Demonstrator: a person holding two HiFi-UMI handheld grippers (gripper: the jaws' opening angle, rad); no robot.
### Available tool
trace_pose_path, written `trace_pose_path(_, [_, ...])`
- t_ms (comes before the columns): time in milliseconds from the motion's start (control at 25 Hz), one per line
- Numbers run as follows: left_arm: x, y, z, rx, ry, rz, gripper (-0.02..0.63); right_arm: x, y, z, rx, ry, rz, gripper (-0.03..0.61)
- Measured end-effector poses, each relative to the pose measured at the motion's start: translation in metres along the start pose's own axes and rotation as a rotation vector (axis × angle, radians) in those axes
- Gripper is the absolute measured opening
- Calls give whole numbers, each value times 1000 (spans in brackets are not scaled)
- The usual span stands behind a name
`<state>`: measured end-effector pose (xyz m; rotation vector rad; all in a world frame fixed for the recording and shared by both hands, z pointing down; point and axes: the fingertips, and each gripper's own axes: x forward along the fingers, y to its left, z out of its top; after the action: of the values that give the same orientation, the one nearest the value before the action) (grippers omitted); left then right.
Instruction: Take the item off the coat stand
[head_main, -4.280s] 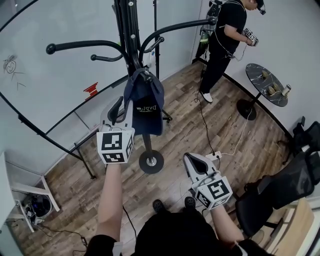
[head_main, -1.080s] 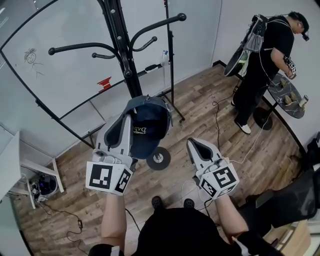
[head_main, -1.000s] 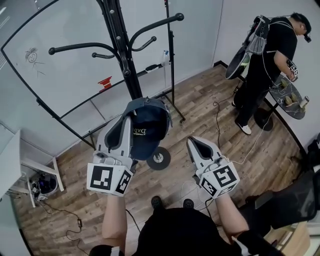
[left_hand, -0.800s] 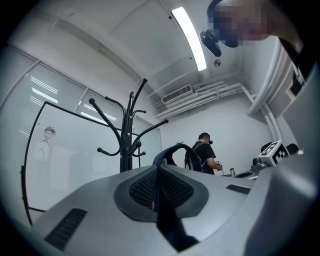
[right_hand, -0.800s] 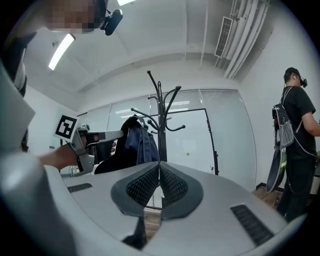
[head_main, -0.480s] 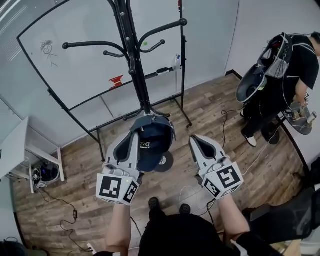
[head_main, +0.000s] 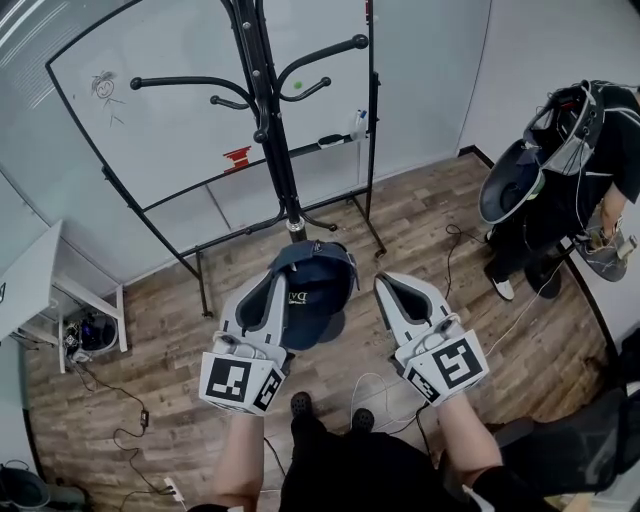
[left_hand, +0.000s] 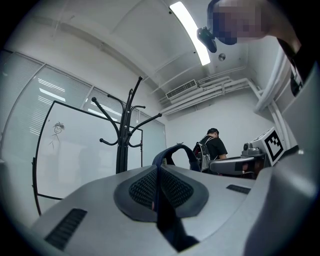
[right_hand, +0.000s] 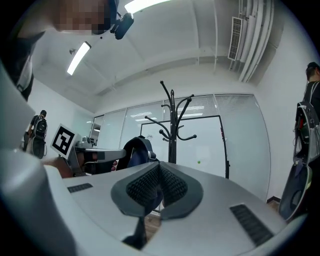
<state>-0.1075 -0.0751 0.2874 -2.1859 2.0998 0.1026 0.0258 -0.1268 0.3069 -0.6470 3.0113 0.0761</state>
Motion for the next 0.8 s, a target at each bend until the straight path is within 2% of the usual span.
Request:
trace_pose_path(240, [4, -17, -2, 0, -1, -9, 32, -14, -8, 0, 6, -1, -9, 31])
trace_pose_path(800, [3, -22, 5, 12, 8, -31, 32, -19, -2, 11, 19, -17, -8, 29])
